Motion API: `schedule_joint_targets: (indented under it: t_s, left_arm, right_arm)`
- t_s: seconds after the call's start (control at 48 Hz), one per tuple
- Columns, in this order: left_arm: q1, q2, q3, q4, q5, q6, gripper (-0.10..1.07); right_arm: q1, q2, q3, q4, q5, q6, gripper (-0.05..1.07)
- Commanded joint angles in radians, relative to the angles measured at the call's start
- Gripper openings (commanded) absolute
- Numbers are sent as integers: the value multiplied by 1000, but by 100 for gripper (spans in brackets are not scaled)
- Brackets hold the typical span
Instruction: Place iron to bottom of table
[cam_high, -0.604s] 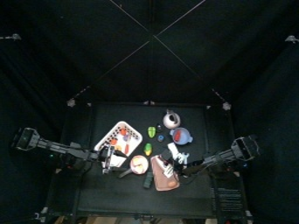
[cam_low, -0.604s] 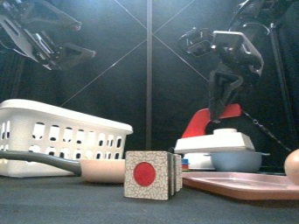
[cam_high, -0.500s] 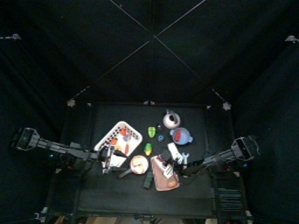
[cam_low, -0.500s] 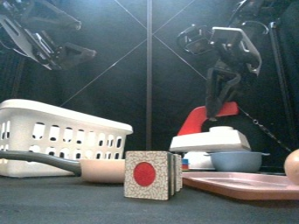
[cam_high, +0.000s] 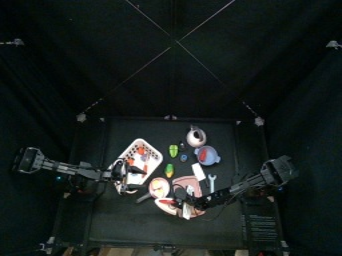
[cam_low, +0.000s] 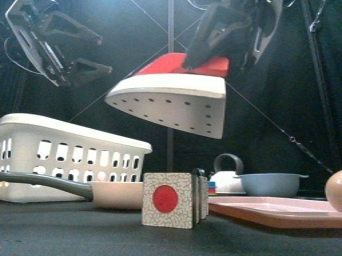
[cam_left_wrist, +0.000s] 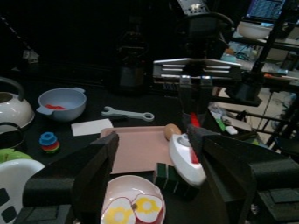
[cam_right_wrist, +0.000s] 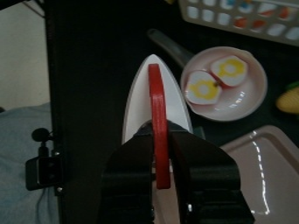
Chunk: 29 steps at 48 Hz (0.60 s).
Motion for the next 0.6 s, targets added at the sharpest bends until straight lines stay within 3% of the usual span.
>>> schedule_joint_targets:
  t_s: [0.0, 0.333, 0.583]
  left_arm:
    - [-2, -2, -11, -2, -11, 2, 97]
    - [-2, -3, -8, -5, -11, 2, 97]
    - [-2, -3, -3, -5, -11, 2, 97]
  right_arm:
    - [-6, 25, -48, -51, -52, -2, 41]
    - [-8, 195, -229, -198, -138, -2, 41]
    - [-21, 324, -360, -250, -149, -2, 42]
